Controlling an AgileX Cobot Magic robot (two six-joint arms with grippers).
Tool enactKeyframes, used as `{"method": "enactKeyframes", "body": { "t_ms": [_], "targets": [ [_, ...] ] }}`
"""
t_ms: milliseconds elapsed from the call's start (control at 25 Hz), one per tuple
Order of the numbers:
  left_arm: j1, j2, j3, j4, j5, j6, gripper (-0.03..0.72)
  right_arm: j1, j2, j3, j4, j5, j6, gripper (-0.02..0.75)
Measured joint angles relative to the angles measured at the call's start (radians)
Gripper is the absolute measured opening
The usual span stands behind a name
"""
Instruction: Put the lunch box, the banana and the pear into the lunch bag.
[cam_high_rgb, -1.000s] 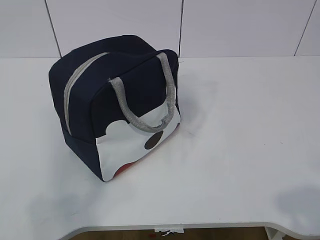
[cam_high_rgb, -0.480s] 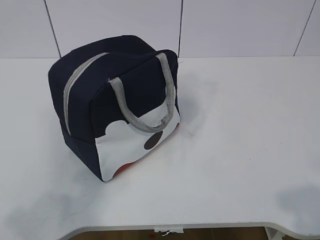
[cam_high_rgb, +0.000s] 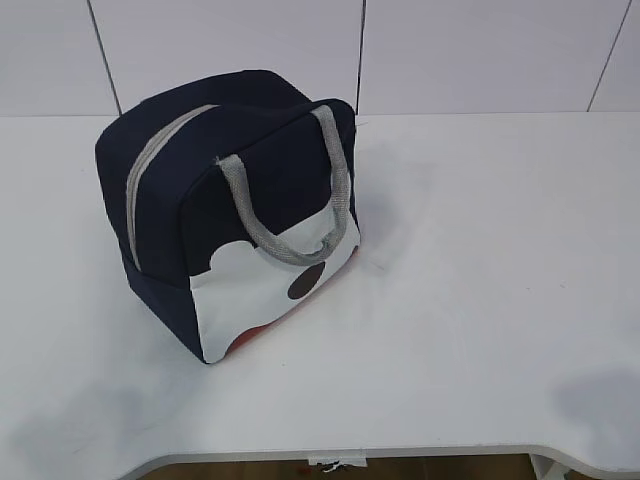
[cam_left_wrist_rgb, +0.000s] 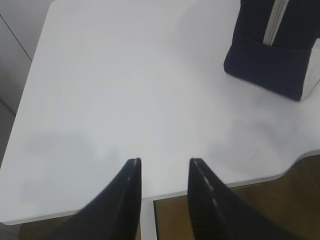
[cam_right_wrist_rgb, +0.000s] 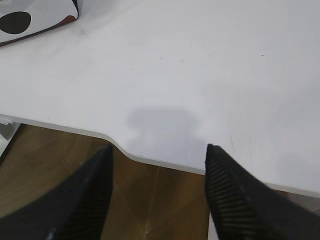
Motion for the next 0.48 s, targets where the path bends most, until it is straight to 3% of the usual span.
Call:
{"method": "enactKeyframes", "body": {
  "t_ms": [480],
  "targets": [
    [0.000, 0.000, 0.000, 0.000, 0.000, 0.000, 0.244, 0.000, 0.000, 0.000, 0.000, 0.000, 0.000, 0.445]
  ]
}}
